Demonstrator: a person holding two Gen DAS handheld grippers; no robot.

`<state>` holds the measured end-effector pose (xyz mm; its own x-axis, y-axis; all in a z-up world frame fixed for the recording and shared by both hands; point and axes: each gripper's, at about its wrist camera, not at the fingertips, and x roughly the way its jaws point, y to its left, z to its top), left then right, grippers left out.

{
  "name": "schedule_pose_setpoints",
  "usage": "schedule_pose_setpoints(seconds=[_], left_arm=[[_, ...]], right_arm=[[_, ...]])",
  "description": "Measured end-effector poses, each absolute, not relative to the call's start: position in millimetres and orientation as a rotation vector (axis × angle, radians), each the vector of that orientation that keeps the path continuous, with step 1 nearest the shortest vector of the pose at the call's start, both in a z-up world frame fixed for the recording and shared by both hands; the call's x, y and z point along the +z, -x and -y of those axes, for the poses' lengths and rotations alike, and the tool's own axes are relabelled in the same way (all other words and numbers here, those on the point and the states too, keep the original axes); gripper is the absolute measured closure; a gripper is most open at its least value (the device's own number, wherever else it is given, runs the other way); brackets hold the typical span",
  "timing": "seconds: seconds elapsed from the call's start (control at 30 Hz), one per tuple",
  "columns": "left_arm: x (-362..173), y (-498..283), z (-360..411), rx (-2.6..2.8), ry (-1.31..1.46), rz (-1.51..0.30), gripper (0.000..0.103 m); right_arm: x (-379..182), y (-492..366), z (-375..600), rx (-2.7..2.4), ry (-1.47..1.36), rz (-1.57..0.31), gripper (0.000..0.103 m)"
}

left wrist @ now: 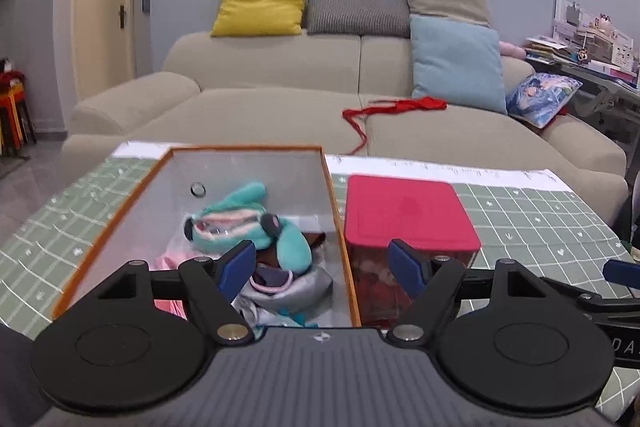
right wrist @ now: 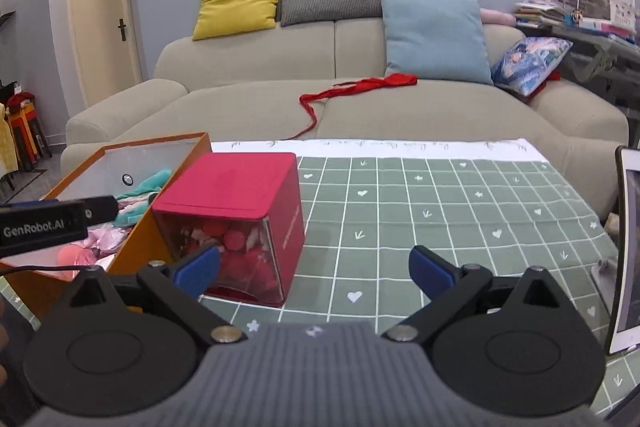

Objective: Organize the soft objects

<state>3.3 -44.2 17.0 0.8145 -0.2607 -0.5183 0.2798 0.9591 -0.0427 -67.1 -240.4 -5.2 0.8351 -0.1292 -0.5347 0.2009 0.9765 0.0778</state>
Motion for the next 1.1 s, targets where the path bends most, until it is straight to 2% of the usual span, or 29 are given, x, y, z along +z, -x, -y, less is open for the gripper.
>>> schedule_pose_setpoints(seconds=[1.1], left_arm=[[10.4, 1.6, 44.6, -0.324, -0.052, -0.552, 0.014]], right_arm=[[-10.5, 73.2, 238.9, -0.245, -0.119, -0.583, 0.003]])
